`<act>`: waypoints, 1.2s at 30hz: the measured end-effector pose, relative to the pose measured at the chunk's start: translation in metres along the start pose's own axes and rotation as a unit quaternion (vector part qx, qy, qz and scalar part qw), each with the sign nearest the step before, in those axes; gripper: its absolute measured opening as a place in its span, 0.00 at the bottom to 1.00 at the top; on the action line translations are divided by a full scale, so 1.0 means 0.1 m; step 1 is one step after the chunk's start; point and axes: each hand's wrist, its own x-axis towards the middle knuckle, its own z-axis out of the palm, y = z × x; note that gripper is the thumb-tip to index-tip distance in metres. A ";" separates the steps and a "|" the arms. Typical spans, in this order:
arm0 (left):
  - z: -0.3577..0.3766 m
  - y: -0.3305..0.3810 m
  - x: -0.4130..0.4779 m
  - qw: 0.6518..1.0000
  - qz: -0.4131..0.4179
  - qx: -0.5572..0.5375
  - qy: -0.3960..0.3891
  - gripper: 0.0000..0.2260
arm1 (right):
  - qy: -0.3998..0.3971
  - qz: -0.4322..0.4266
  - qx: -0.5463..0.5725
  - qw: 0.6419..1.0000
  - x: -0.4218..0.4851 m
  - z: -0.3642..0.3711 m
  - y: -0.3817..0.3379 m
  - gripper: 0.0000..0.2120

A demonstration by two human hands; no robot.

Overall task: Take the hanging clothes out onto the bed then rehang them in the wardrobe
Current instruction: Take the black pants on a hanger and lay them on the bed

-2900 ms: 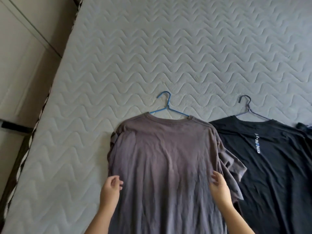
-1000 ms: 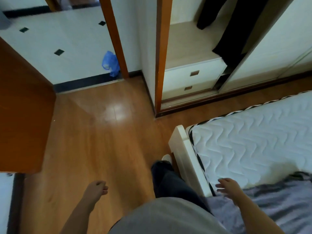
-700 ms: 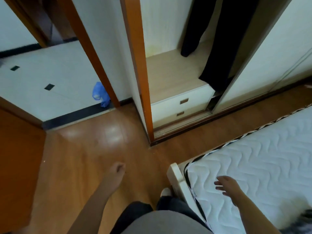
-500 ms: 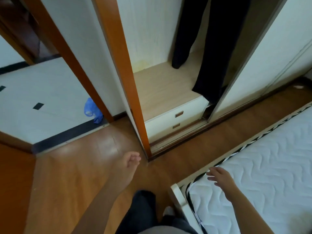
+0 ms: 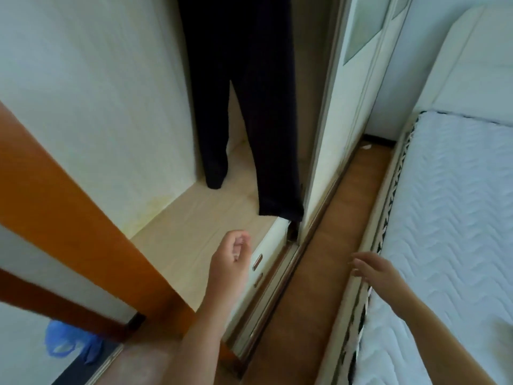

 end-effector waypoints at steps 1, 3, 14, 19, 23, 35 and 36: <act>0.01 0.10 0.18 1.000 0.016 -0.016 0.008 0.11 | 0.003 -0.024 -0.007 1.000 0.05 -0.02 -0.20 0.06; 0.01 0.31 0.54 0.996 0.049 -0.064 0.030 0.08 | 0.016 -0.072 -0.018 0.997 0.20 -0.03 -0.60 0.05; -0.27 1.03 2.00 0.953 0.156 -0.130 0.225 0.08 | -0.064 -0.327 -0.016 0.943 1.54 0.54 -2.86 0.10; -0.44 1.46 2.69 0.936 0.188 -0.077 0.286 0.07 | -0.068 -0.459 -0.056 0.884 2.22 0.15 -3.90 0.10; -0.58 1.75 3.02 0.932 0.209 -0.037 0.293 0.07 | 0.001 -0.540 -0.078 0.838 2.51 -0.23 -4.63 0.11; -1.01 2.14 3.63 0.910 0.230 -0.001 0.346 0.10 | 0.215 -0.524 -0.236 0.789 3.05 -0.29 -6.34 0.16; -1.02 2.15 3.64 0.910 0.228 0.002 0.347 0.10 | 0.226 -0.495 -0.256 0.799 3.06 -0.27 -6.41 0.16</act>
